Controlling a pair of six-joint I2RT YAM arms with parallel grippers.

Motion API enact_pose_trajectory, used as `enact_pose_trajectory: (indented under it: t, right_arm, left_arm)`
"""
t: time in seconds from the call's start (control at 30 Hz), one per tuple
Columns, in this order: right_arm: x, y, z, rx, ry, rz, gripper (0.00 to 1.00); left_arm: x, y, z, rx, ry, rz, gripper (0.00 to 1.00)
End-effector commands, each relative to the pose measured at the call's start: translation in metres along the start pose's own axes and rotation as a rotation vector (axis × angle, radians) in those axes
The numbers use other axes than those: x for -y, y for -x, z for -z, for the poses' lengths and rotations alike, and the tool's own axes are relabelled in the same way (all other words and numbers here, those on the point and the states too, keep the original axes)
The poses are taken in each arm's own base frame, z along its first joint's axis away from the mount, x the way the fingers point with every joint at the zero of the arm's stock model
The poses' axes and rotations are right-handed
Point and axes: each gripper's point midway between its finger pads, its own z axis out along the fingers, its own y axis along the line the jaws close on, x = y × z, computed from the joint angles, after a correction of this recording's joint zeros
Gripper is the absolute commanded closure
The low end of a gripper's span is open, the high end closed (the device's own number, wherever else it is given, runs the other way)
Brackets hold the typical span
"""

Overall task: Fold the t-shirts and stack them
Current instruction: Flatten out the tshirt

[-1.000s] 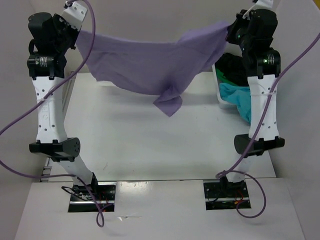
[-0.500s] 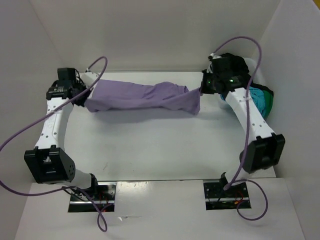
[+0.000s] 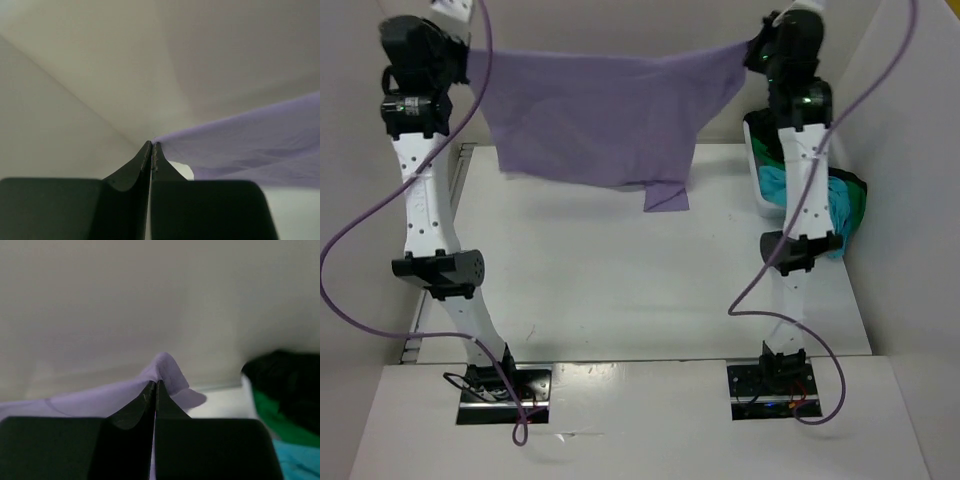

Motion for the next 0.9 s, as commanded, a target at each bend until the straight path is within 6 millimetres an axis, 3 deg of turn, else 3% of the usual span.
enact_pose_trajectory:
  t: [0.0,0.07,0.1,0.17,0.2,0.27,0.3,0.37,0.4,0.43,0.47,0.5,0.57,0.6,0.63,0.67,0.7,0.73,0.77,0.83,0.87]
  right_arm:
    - [0.012,0.142,0.106,0.362,-0.034,-0.025,1.0]
    - [0.017,0.144,0.115,0.355,-0.048,-0.012,1.0]
    - [0.017,0.138,0.116,0.326,-0.042,0.003,1.0]
    - [0.014,0.114,0.114,0.24,-0.031,0.027,1.0]
    - [0.016,0.092,0.105,0.174,-0.05,0.046,1.0]
    - [0.015,0.069,0.11,0.097,-0.071,0.071,1.0]
    - [0.016,0.04,0.103,0.023,-0.105,0.09,1.0]
    - [0.013,0.034,0.125,0.015,-0.119,0.107,1.0]
    - [0.02,-0.002,0.12,-0.063,-0.154,0.135,1.0]
    - [0.009,-0.01,0.129,-0.066,-0.131,0.143,1.0]
    - [0.002,0.005,0.156,-0.008,-0.095,0.114,1.0]
    - [-0.001,-0.031,0.157,-0.083,-0.083,0.135,1.0]
    - [-0.002,-0.05,0.179,-0.131,-0.064,0.108,1.0]
    - [0.001,-0.088,0.178,-0.225,-0.062,0.121,1.0]
    - [0.001,-0.109,0.181,-0.279,-0.057,0.101,1.0]
    - [0.005,-0.154,0.182,-0.384,-0.055,0.111,1.0]
    - [0.005,-0.176,0.186,-0.441,-0.038,0.093,1.0]
    - [-0.006,-0.205,0.193,-0.531,0.029,0.069,1.0]
    - [-0.001,-0.247,0.201,-0.636,0.014,0.043,1.0]
    - [-0.005,-0.284,0.214,-0.726,0.018,0.021,1.0]
    - [-0.006,-0.312,0.227,-0.799,0.011,0.01,1.0]
  left_arm:
    - [-0.039,0.089,0.051,0.252,0.11,0.011,1.0]
    - [-0.034,0.093,0.058,0.259,0.078,-0.004,1.0]
    - [-0.029,0.085,0.053,0.234,0.052,-0.003,1.0]
    - [-0.016,0.072,0.051,0.186,-0.01,-0.021,1.0]
    - [-0.011,0.066,0.049,0.164,-0.03,-0.018,1.0]
    - [-0.007,0.045,0.048,0.103,-0.056,-0.018,1.0]
    - [0.003,0.025,0.048,0.047,-0.093,-0.034,1.0]
    - [0.003,0.011,0.051,0.032,-0.09,-0.066,1.0]
    - [0.005,0.001,0.054,0.019,-0.087,-0.086,1.0]
    - [-0.002,0.01,0.083,0.051,-0.044,-0.144,1.0]
    - [0.01,-0.024,0.077,-0.021,-0.07,-0.161,1.0]
    - [0.009,-0.027,0.094,-0.032,-0.065,-0.191,1.0]
    - [0.021,-0.061,0.105,-0.123,-0.11,-0.196,1.0]
    - [0.034,-0.1,0.112,-0.202,-0.147,-0.203,1.0]
    - [0.043,-0.123,0.116,-0.244,-0.183,-0.25,1.0]
    - [0.055,-0.148,0.121,-0.294,-0.221,-0.262,1.0]
    - [0.067,-0.163,0.128,-0.322,-0.244,-0.277,1.0]
    - [0.095,-0.214,0.136,-0.438,-0.333,-0.262,1.0]
    - [0.105,-0.239,0.144,-0.498,-0.364,-0.268,1.0]
    - [0.123,-0.28,0.156,-0.597,-0.409,-0.268,1.0]
    - [0.13,-0.312,0.169,-0.683,-0.424,-0.284,1.0]
